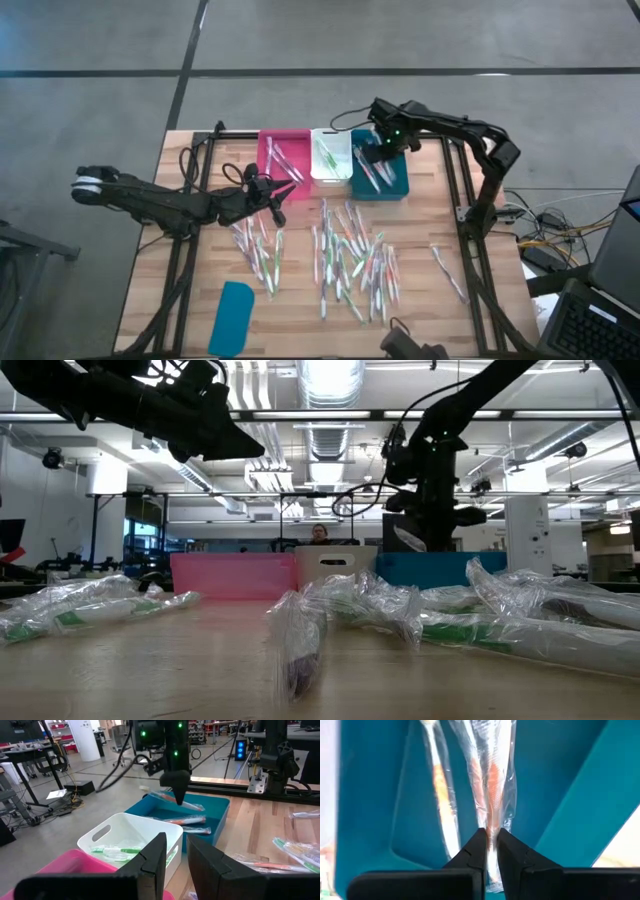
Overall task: Pick & Place Toothbrushes
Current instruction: Put the orange toothbrush into the blue bin, then put the green toothbrush into the white bin
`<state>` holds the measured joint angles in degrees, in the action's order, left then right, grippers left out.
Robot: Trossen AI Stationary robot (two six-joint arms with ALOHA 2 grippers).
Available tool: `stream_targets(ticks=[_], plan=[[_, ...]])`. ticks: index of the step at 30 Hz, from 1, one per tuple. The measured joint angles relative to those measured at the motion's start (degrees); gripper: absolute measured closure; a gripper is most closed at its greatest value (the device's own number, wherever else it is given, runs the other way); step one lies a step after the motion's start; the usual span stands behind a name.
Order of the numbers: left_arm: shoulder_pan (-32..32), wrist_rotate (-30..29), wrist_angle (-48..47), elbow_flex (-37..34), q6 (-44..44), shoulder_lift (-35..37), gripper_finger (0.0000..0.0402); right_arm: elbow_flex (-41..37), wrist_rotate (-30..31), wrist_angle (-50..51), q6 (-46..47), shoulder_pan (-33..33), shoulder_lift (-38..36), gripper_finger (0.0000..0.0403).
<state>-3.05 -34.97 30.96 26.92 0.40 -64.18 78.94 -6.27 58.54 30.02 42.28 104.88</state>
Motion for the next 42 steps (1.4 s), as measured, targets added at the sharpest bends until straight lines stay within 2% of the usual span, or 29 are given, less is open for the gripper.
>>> stream_targets(ticks=[10,23,33,42], plan=[[0.00,0.01,-0.15,0.00,0.00,0.00,0.0321,-0.46,-0.95,0.36,-0.89,0.00,3.62,0.0373],[0.06,0.00,-0.15,0.00,0.00,0.00,0.0321,0.13,-1.26,3.06,-4.59,0.15,3.46,0.0274],[0.07,-0.01,-0.15,0.00,0.00,0.00,0.0321,3.28,-1.37,5.80,-5.41,-0.46,-4.28,0.0226],[0.04,0.00,-0.15,0.00,0.02,0.00,0.0321,3.32,-1.28,5.97,-7.54,-4.12,-16.02,0.0227]])
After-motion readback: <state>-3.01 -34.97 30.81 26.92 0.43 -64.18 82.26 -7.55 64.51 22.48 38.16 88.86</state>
